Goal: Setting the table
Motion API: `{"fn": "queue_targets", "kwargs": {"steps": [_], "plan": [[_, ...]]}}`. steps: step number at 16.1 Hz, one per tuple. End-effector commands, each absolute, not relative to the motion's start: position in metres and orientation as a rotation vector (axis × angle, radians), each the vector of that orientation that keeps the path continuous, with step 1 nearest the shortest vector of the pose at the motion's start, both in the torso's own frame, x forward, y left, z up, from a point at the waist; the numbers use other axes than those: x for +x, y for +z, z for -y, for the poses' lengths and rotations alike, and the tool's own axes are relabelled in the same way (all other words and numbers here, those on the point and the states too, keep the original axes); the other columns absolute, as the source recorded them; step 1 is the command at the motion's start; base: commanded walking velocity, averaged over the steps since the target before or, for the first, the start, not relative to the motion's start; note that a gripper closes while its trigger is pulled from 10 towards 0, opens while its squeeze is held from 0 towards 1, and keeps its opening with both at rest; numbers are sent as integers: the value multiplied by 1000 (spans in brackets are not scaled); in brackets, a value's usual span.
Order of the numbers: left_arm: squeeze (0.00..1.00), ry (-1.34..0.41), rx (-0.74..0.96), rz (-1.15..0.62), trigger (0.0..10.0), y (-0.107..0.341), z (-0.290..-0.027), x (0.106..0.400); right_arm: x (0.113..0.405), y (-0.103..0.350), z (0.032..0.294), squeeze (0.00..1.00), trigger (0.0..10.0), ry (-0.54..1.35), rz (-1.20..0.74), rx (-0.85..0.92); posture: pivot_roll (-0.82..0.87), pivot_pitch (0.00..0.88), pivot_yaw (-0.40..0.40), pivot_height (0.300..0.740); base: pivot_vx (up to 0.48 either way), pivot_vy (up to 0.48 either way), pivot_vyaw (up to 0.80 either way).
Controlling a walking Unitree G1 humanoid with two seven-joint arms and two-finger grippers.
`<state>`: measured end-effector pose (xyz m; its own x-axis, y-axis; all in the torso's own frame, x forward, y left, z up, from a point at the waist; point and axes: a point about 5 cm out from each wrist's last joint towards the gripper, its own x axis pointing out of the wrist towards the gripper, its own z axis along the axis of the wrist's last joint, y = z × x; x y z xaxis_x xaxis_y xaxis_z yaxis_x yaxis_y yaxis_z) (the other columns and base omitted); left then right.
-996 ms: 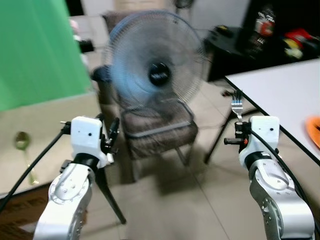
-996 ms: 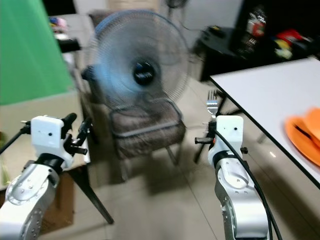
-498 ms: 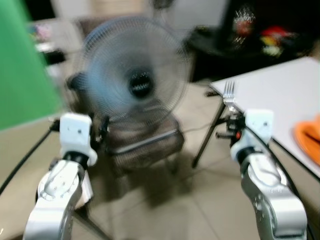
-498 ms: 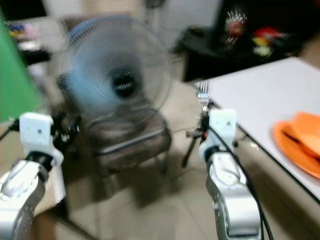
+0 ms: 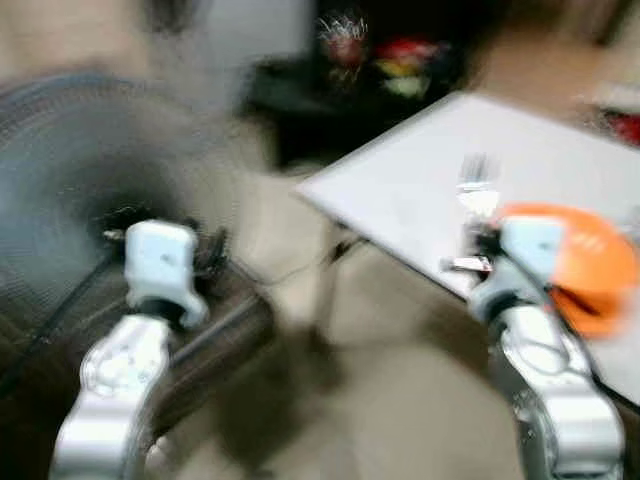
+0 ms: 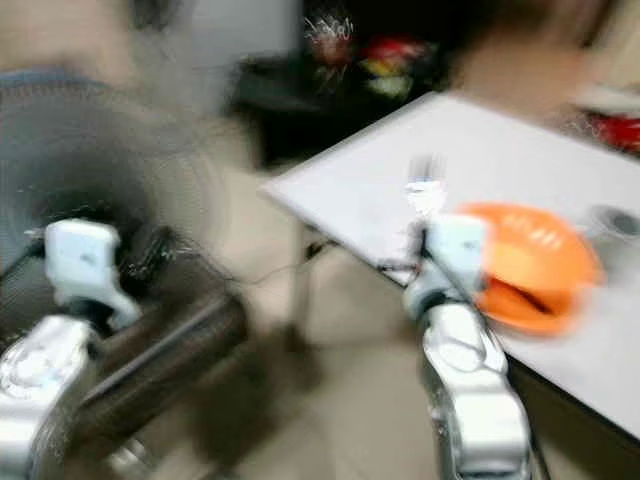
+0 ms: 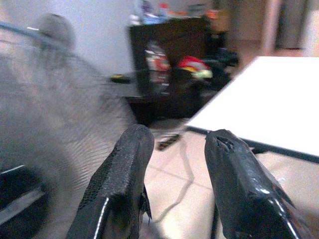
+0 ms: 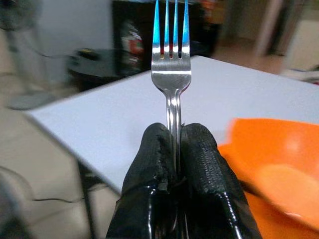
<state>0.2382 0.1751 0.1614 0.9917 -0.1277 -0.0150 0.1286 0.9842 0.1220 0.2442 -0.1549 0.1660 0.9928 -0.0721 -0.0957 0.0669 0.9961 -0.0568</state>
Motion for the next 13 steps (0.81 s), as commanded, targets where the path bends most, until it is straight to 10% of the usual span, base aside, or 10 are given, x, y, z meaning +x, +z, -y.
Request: {"fn": "queue_targets", "kwargs": {"steps": [1, 13], "plan": [[0, -157, 114, 12, 10000, 165, -168, 239, 243, 173, 163, 0, 10000, -103, -62, -69, 10, 0, 6, 740, 416, 0, -800], [0, -233, 84, 60, 10000, 172, -159, 247, 229, 182, 167, 0, 10000, -183, -59, -83, -26, 0, 43, 740, 342, 0, -800]]}}
